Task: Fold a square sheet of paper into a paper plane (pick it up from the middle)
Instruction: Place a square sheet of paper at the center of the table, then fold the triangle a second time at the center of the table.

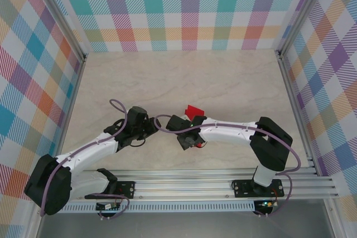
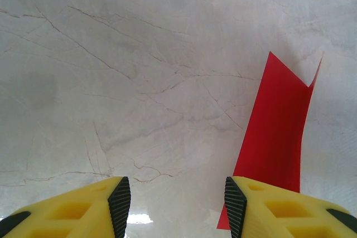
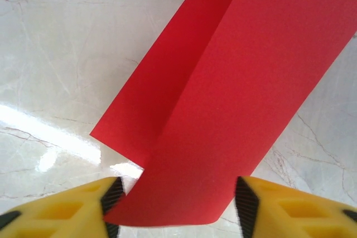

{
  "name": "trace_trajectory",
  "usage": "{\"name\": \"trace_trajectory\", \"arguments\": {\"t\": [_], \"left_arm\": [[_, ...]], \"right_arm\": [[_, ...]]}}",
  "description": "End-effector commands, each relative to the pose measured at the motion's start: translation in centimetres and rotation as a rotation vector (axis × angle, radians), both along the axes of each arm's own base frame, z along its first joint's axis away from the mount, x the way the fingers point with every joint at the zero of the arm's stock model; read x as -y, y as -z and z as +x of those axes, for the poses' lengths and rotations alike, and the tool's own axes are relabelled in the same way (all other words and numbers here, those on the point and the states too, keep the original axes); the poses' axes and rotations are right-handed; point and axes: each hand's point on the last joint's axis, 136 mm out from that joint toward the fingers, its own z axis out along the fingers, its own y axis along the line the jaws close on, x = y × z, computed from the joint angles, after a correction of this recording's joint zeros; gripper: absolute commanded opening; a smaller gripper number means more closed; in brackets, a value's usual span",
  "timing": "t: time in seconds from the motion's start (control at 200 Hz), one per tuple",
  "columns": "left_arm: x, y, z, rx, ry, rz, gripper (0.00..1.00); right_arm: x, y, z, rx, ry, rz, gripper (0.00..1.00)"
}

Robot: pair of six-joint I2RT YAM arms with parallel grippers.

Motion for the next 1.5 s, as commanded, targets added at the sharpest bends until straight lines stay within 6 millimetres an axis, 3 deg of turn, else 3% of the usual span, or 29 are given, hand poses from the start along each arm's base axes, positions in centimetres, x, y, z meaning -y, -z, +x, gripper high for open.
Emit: {"name": "trace_trajectory", "arguments": {"t": [0.0, 0.255, 0.545, 0.83, 0.96, 1.16, 1.495], "left_arm": [[-0.5, 0.4, -0.2, -0.017, -0.018, -0.003, 0.51], [0.2, 0.5, -0.1, -0.033, 0.004, -0.013, 0.51], [1.3, 0.6, 0.3, -0.055, 0.044, -0.024, 0.51], [1.9, 0.8, 0.5, -0.066, 0.065, -0.038, 0.51], [2.6, 0.7, 0.6, -0.066, 0.091, -0.048, 0.51], [4.2, 0.4, 0.9, -0.061, 0.139, -0.071, 0.51], [8.2, 0.7, 1.6, -0.075, 0.236, -0.057, 0.50]], "right_arm": [[-0.3, -0.8, 0.1, 0.015, 0.001, -0.006, 0.47], [-1.0, -1.0, -0.2, 0.000, -0.007, 0.040, 0.23], [-1.3, -1.2, -0.4, -0.012, -0.011, 0.066, 0.27], [-1.0, -1.2, -0.2, -0.003, 0.001, 0.052, 0.10], [-1.4, -1.3, -0.2, -0.055, 0.007, 0.147, 0.03], [-2.4, -2.0, -0.9, -0.222, -0.052, 0.423, 0.04], [0.6, -1.4, 1.4, -0.318, 0.022, 0.581, 0.08]]}}
